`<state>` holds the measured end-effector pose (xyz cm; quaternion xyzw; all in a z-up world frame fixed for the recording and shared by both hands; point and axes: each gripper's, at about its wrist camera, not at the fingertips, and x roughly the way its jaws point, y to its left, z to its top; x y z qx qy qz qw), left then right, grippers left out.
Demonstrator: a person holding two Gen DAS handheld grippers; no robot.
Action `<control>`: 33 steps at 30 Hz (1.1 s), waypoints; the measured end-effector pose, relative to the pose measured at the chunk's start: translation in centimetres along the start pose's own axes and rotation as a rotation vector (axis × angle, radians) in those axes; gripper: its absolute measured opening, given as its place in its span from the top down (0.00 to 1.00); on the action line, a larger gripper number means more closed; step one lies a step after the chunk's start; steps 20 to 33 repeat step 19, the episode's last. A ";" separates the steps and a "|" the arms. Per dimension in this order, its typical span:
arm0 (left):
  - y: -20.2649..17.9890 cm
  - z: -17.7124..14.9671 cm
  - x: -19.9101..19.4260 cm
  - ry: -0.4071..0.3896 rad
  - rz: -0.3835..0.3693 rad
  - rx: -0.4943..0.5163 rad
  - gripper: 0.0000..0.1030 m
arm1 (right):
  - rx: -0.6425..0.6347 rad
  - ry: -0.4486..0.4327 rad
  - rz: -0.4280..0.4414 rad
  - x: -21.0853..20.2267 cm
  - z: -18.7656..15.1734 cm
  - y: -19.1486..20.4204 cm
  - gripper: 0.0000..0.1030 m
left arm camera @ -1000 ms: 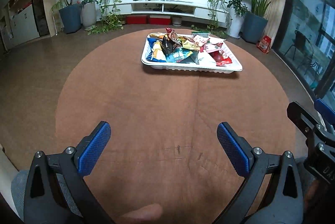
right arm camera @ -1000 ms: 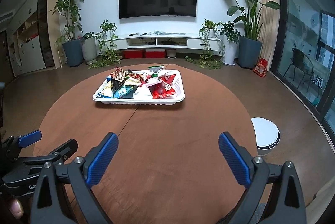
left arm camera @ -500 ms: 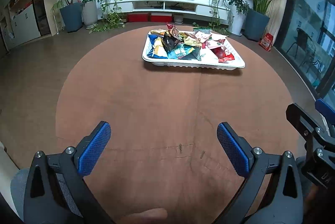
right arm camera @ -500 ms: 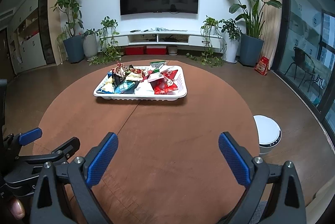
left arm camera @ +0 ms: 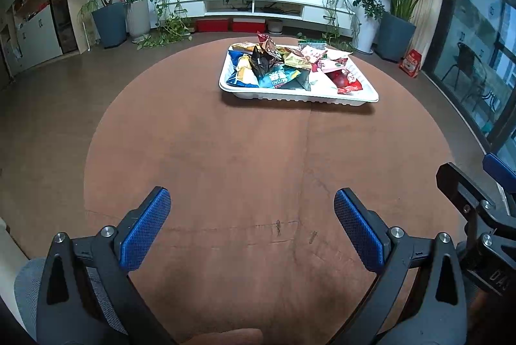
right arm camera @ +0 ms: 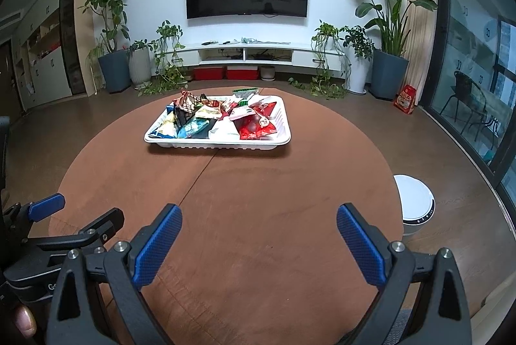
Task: Organize snacks
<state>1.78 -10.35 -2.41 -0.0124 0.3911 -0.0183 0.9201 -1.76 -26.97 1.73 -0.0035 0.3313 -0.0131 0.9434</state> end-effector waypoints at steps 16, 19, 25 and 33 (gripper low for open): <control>-0.4 -0.3 -0.1 -0.030 0.009 0.016 0.00 | 0.003 0.006 0.004 0.2 -0.3 -0.1 0.04; -0.4 -0.3 -0.1 -0.031 0.007 0.015 0.00 | 0.004 0.007 0.004 0.2 -0.4 -0.1 0.04; -0.4 -0.3 -0.1 -0.031 0.007 0.015 0.00 | 0.004 0.007 0.004 0.2 -0.4 -0.1 0.04; -0.4 -0.3 -0.1 -0.031 0.007 0.015 0.00 | 0.004 0.007 0.004 0.2 -0.4 -0.1 0.04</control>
